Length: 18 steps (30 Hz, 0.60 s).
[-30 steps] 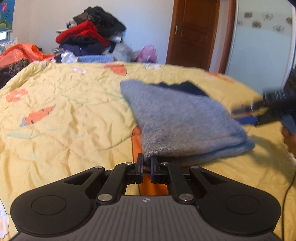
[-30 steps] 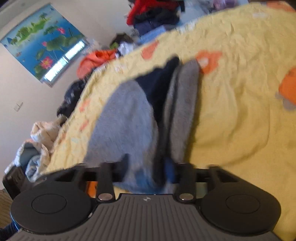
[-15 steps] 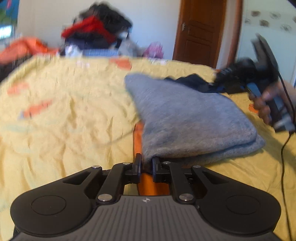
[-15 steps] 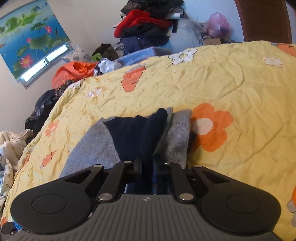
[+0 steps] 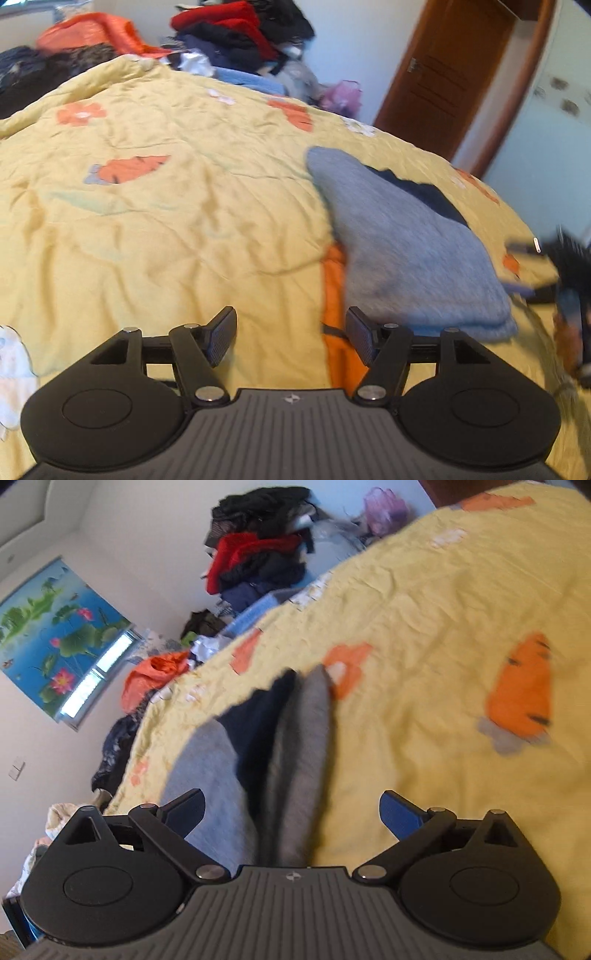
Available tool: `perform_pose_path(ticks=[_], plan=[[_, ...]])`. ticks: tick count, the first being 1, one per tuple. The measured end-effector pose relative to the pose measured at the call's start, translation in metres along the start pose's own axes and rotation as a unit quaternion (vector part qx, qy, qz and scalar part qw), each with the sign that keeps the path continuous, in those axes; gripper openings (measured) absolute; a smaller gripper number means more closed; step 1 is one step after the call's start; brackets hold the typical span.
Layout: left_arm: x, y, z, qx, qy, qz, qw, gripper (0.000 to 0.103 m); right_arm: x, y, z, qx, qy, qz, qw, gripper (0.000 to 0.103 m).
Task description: Fold small clothes
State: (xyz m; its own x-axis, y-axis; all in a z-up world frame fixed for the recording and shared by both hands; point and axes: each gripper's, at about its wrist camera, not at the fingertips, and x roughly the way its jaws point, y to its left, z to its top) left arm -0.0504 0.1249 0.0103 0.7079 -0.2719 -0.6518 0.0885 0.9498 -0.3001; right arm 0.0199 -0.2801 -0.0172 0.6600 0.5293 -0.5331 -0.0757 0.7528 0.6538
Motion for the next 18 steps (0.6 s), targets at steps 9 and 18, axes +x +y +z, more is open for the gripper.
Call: perform_pose_path(ticks=[9,18], plan=[[0.049,-0.009,0.028,-0.025,0.024,-0.024,0.9991,0.065,0.017,0.024,-0.025,-0.007,0.05,0.078,0.996,0.102],[0.065,-0.023,0.035,0.004,0.021,-0.026,0.9994,0.065,0.02,0.037,-0.039,-0.022,0.055,0.101,0.993,0.103]])
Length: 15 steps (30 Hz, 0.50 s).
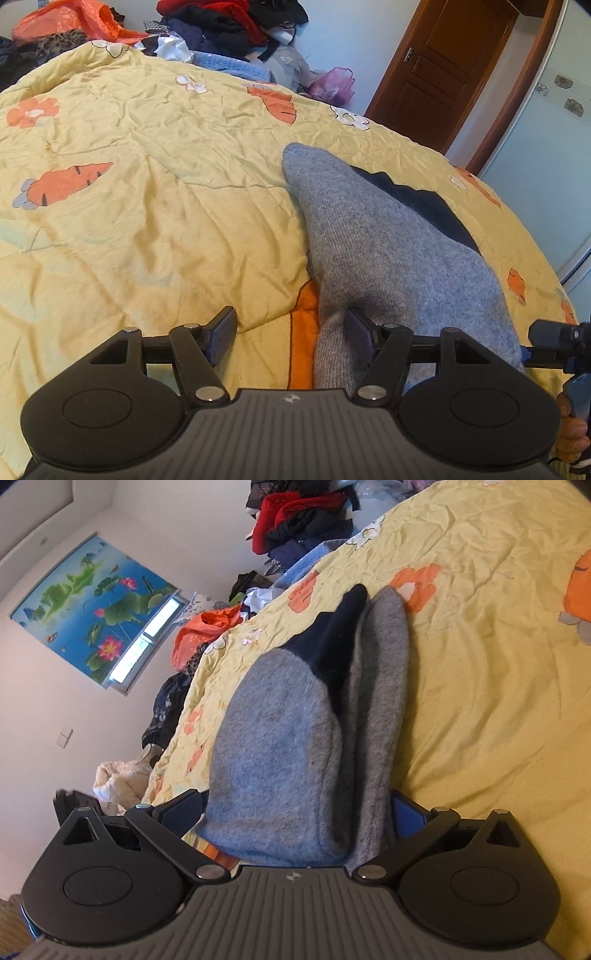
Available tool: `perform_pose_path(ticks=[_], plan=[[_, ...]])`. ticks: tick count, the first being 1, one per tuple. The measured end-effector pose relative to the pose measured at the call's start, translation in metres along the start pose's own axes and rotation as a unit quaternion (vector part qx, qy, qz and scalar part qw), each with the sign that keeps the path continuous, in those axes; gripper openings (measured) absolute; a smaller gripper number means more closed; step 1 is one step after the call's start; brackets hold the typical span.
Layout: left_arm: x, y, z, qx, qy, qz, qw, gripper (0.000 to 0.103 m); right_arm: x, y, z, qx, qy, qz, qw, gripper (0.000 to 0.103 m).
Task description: Fold small clothes
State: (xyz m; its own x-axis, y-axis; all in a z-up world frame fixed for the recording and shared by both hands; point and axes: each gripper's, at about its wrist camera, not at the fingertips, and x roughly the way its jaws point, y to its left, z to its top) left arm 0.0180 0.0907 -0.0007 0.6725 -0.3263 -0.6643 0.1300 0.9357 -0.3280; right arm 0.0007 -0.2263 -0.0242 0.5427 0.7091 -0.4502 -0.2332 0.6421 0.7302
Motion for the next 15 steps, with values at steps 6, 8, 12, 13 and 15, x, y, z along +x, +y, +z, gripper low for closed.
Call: perform_pose_path(ticks=[6,8,12,13,15], plan=[[0.009,-0.007,0.005,0.018,-0.002,0.0,0.9998,0.065,0.013,0.007,0.006,0.001,0.003,-0.005,1.0,0.101],[0.01,-0.007,0.004,0.023,-0.002,0.0,0.9997,0.065,0.019,0.011,0.007,-0.007,0.008,-0.02,1.0,0.086],[0.01,-0.006,0.004,0.027,0.006,-0.006,0.9996,0.025,0.025,0.006,0.007,-0.003,0.028,-0.054,0.998,0.025],[0.011,-0.005,0.005,0.022,0.012,-0.006,0.9997,0.013,0.026,0.0,0.006,0.007,0.026,-0.041,0.999,0.025],[0.01,-0.008,0.006,0.03,0.018,-0.007,0.9993,0.0,0.025,-0.003,0.006,0.009,0.027,-0.038,0.999,0.023]])
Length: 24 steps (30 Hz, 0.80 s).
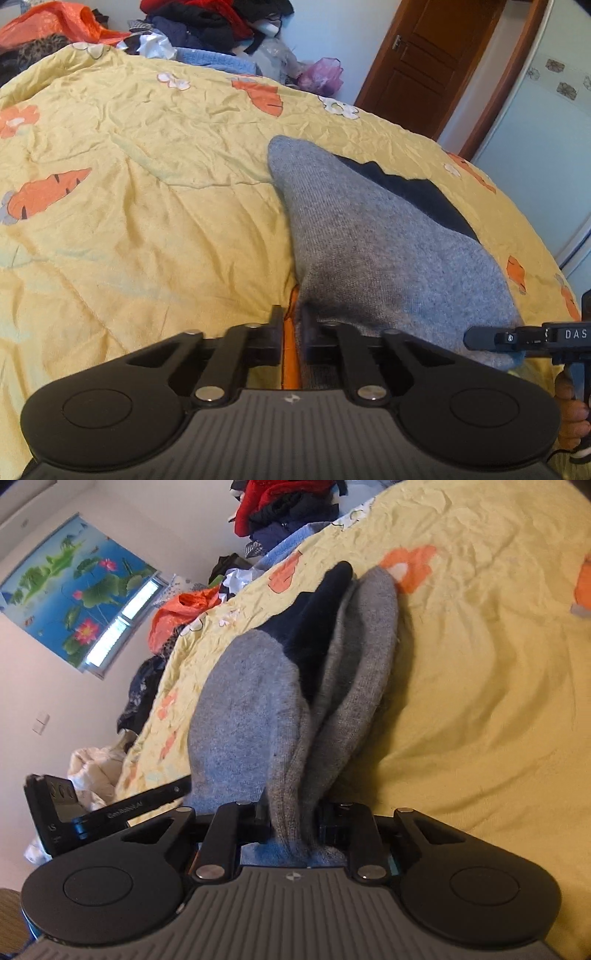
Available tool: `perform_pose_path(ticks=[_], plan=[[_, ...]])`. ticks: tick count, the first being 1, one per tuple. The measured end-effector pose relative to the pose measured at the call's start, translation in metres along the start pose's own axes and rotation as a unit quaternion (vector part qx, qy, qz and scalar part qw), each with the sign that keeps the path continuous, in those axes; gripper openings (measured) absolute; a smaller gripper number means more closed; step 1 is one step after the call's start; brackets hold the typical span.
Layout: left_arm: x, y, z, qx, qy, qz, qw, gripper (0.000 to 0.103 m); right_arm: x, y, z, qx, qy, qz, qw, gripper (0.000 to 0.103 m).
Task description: Fold small clothes
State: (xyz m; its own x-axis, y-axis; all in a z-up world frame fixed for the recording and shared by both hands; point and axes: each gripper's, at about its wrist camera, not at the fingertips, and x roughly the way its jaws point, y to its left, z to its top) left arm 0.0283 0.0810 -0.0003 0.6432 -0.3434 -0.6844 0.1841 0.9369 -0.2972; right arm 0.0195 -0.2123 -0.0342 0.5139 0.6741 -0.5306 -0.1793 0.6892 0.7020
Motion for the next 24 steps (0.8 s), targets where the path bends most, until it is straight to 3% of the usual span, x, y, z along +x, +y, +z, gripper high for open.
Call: perform_pose_path(ticks=[3,9,12,15,18,19,21,22,23,24], plan=[[-0.016,-0.005,0.004,0.011,-0.006,-0.004,0.9999,0.0,-0.007,0.007,-0.001,-0.007,-0.005,0.009,1.0,0.023],[-0.079,-0.008,-0.002,0.011,-0.031,-0.069,0.9971,0.0,-0.046,0.016,-0.017,-0.003,-0.01,0.068,0.998,0.021],[-0.082,-0.004,-0.017,0.026,-0.026,-0.062,0.9974,0.001,-0.051,0.003,-0.029,0.003,0.0,0.033,0.999,0.022],[-0.054,0.024,-0.015,-0.04,0.014,-0.082,0.9957,0.002,-0.049,-0.025,-0.034,0.068,0.002,0.046,0.997,0.036],[-0.028,0.051,-0.012,-0.132,0.044,-0.132,0.9814,0.011,-0.053,-0.028,-0.033,0.088,-0.016,0.072,0.993,0.055],[-0.023,0.055,-0.011,-0.145,0.046,-0.144,0.9779,0.02,-0.053,-0.026,-0.032,0.087,-0.014,0.079,0.993,0.063],[-0.012,0.056,-0.01,-0.15,0.056,-0.177,0.971,0.051,-0.05,-0.022,-0.028,0.082,-0.009,0.091,0.992,0.074],[-0.007,0.056,-0.011,-0.16,0.063,-0.199,0.9648,0.074,-0.047,-0.019,-0.026,0.076,-0.007,0.091,0.993,0.078],[-0.005,0.055,-0.012,-0.17,0.058,-0.223,0.9581,0.082,-0.044,-0.017,-0.024,0.073,-0.005,0.09,0.993,0.079],[-0.003,0.054,-0.012,-0.174,0.056,-0.231,0.9557,0.082,-0.041,-0.016,-0.022,0.072,-0.004,0.091,0.993,0.079]])
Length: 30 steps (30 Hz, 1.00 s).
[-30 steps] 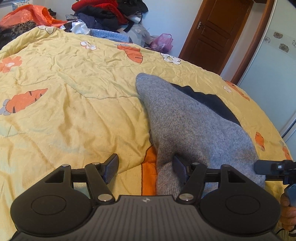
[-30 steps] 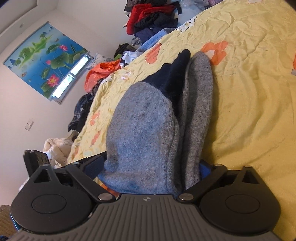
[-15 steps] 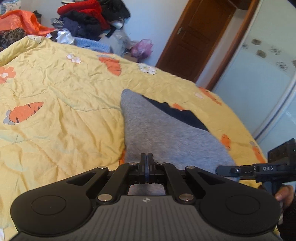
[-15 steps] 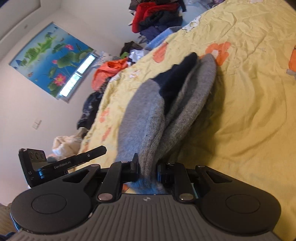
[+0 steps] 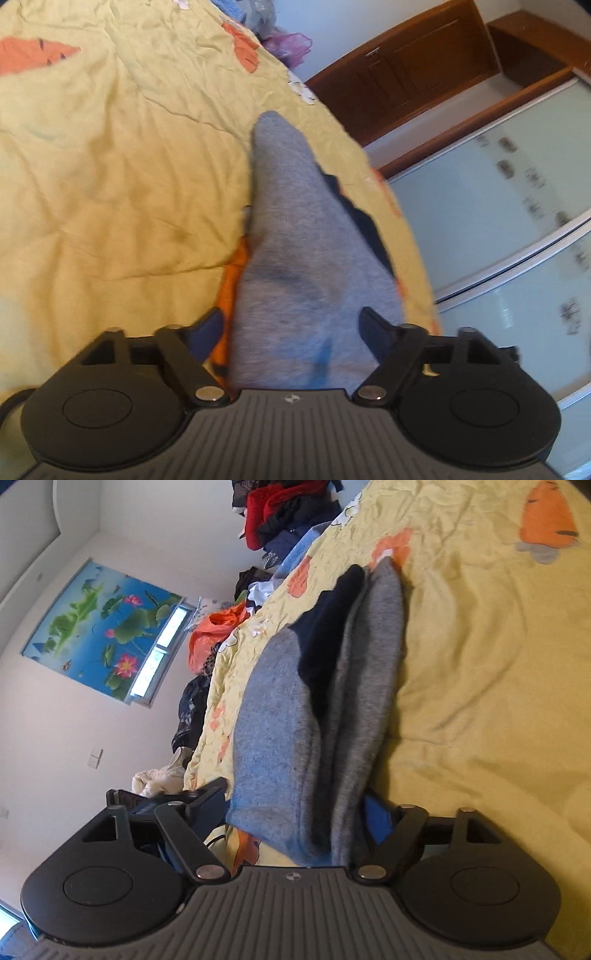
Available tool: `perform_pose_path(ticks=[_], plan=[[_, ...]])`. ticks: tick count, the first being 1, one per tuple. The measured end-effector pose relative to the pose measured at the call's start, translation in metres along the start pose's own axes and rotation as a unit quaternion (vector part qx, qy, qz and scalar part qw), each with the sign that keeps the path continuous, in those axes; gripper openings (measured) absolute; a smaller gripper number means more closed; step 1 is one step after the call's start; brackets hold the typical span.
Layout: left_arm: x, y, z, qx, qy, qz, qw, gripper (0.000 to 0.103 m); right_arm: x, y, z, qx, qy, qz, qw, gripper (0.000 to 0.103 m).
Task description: Fold small clothes
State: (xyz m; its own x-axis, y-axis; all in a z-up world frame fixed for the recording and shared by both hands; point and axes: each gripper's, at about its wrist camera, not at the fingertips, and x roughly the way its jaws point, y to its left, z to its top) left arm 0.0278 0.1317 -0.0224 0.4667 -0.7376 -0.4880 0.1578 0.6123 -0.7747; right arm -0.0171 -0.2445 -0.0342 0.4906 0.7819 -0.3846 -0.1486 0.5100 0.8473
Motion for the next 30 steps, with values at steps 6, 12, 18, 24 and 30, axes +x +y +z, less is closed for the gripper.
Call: perform_pose_path(ticks=[6,12,18,24,30], plan=[[0.021,-0.01,-0.002,0.046,0.025,0.05,0.9973,0.015,0.024,0.005,0.009,-0.015,0.03,-0.023,0.999,0.051],[-0.014,-0.047,-0.014,0.103,0.006,0.058,0.993,0.012,0.013,0.017,-0.002,-0.05,0.056,-0.012,0.997,0.021],[-0.029,-0.062,-0.056,0.145,0.036,0.062,0.9868,0.012,-0.021,0.011,-0.028,-0.045,0.085,0.01,0.995,0.022],[-0.041,-0.049,-0.067,0.151,0.012,0.112,0.9822,0.023,-0.052,-0.003,-0.03,-0.01,0.017,-0.007,1.0,0.059],[-0.045,-0.122,-0.06,0.327,-0.175,0.195,0.9082,0.061,-0.052,0.054,0.022,-0.105,-0.095,-0.031,0.99,0.077]])
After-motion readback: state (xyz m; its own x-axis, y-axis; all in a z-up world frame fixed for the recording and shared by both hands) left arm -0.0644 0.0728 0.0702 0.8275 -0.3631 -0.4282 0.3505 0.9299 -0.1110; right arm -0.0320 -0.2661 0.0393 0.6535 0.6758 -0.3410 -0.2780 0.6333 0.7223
